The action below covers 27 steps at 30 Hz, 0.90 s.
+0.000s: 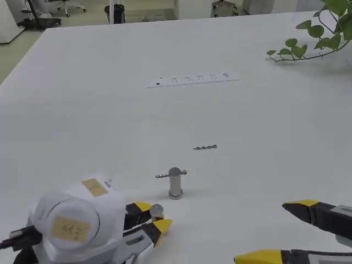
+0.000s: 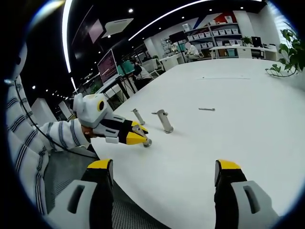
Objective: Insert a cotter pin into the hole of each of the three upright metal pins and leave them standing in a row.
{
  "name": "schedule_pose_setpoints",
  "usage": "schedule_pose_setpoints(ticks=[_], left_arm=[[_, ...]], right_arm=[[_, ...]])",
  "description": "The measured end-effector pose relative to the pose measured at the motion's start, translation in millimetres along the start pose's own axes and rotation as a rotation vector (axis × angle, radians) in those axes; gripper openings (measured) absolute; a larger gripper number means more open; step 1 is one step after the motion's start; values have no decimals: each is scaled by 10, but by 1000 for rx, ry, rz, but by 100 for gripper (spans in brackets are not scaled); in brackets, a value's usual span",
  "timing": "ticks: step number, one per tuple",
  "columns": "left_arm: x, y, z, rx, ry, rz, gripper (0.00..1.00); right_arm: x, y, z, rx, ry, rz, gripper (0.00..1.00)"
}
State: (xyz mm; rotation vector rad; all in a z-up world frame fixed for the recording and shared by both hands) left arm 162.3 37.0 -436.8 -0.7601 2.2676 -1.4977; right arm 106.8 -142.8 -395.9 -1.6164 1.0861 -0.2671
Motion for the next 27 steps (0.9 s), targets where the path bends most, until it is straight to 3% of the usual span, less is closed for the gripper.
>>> schedule_pose_setpoints(ticks=[2,8,9,10,12,17,21,24,27], left_arm=[[-5,-23,-17,-2,-1,23,12],[3,-117,-142,-8,37,44,35],[9,-125,-183,-10,47,17,39],[23,-142,-218,8,53,-51,40],[-4,-182,-270,37,37,-83,41],[-59,-260,-470,85,17,-130,58],[-77,-251,-588,83,0,-131,71],[-117,-228,-668,49,-23,-26,84],[-113,-219,-701,51,-28,-38,92]], right_arm=[[4,-7,-4,1,0,-4,87],[15,-17,-20,-7,0,-16,86],[20,-24,-23,-6,1,-18,86],[23,-30,-26,-6,2,-17,86],[30,-43,-28,-3,4,-19,86],[65,-113,-24,6,14,-21,86],[86,-176,8,12,18,-24,86],[100,-234,47,12,14,-31,86],[109,-284,81,5,5,-45,85]])
Point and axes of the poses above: the centre of the closed fingertips' face, and the gripper's own axes: z roughly forward along the fingers, x roughly to its right, y roughly out of its underside, the point moved 5 cm from there along -z, roughly backward along the fingers, and after that the axes turned 12 degrees about x, right-handed, at the moved point
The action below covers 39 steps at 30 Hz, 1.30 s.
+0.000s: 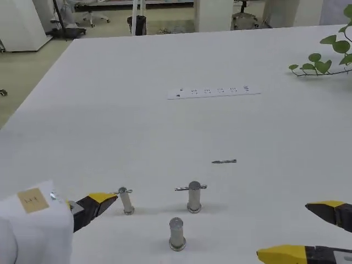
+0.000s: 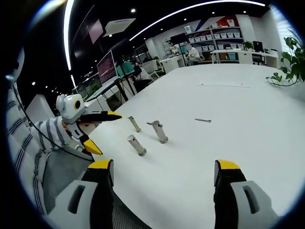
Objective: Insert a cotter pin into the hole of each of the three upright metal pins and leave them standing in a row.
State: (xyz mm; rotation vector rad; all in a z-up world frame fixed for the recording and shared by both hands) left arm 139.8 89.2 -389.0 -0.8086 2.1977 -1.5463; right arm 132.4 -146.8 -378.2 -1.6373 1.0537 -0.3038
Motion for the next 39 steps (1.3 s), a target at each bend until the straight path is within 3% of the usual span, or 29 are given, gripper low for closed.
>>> schedule_pose_setpoints(ticks=[2,6,8,12,14,19,29,35,39], left_arm=[[-8,-24,-11,34,-14,-44,99],[-3,-42,-65,49,-16,-89,99],[-47,-33,-95,63,-56,-143,99],[-122,-36,-187,98,-97,-172,99],[-157,-46,-236,135,-122,-225,99],[-199,-7,-369,130,-153,-227,99],[-132,30,-507,139,-169,-253,99],[-68,13,-534,143,-169,-257,99],[-39,36,-549,135,-177,-260,99]], right_arm=[[14,-35,30,-14,-6,-18,85],[50,-93,71,-45,-11,-43,85],[67,-126,89,-55,-16,-48,85],[113,-204,127,-89,-26,-93,84],[130,-246,145,-99,-33,-112,84],[234,-392,210,-143,-37,-159,83],[434,-689,437,-191,-58,-283,78],[568,-785,599,-286,-79,-430,74],[615,-813,754,-321,-90,-426,67]])
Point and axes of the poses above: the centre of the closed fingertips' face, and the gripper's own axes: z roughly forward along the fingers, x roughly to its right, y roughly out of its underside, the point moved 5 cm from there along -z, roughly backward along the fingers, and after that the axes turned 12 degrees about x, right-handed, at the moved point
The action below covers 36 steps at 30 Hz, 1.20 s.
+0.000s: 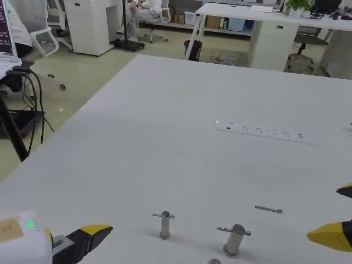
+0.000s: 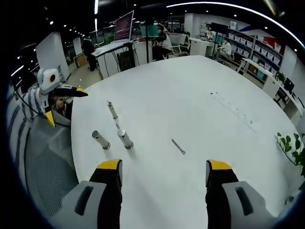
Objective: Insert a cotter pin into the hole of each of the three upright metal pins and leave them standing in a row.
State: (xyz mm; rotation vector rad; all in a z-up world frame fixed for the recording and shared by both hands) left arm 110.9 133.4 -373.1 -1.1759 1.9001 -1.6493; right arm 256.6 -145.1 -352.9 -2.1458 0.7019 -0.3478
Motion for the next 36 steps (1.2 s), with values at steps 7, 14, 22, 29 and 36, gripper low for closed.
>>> schedule_pose_setpoints(ticks=[7,14,22,29,36], left_arm=[[6,7,-40,-5,-19,0,99],[-20,-37,-76,10,-41,2,99],[-44,-46,-119,17,-67,-5,99],[-54,-52,-141,23,-80,-11,99],[-104,-39,-196,17,-100,-14,97]], right_arm=[[109,-70,234,-47,-36,-173,47],[237,79,555,-156,-117,-272,41],[279,102,838,-211,-186,-331,26],[364,218,1037,-290,-206,-365,17],[436,310,1137,-333,-214,-359,7]])
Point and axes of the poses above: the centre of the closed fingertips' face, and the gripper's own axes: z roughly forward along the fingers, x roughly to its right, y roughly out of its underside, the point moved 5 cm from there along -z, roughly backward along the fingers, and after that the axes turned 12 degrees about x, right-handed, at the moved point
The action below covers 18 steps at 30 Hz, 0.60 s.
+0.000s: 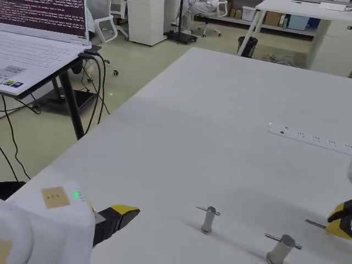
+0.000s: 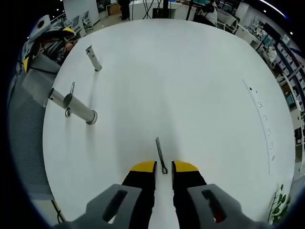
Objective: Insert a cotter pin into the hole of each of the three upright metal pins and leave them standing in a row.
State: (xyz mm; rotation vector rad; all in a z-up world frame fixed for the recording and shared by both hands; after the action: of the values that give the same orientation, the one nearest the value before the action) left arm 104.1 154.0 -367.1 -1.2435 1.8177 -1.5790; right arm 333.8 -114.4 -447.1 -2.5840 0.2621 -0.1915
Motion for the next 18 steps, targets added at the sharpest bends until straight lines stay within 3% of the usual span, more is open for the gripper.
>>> schedule_pose_setpoints(ticks=[8,11,14,18], left_arm=[[-12,2,-12,-2,-8,-3,96],[1,3,2,0,-3,-4,96],[9,14,20,0,-1,-6,96],[37,7,35,8,9,-15,95]], right_arm=[[1,10,34,0,-17,20,1],[-3,9,36,-8,8,49,0],[-1,10,51,-24,8,-9,0],[-17,-2,60,-42,17,-34,0]])
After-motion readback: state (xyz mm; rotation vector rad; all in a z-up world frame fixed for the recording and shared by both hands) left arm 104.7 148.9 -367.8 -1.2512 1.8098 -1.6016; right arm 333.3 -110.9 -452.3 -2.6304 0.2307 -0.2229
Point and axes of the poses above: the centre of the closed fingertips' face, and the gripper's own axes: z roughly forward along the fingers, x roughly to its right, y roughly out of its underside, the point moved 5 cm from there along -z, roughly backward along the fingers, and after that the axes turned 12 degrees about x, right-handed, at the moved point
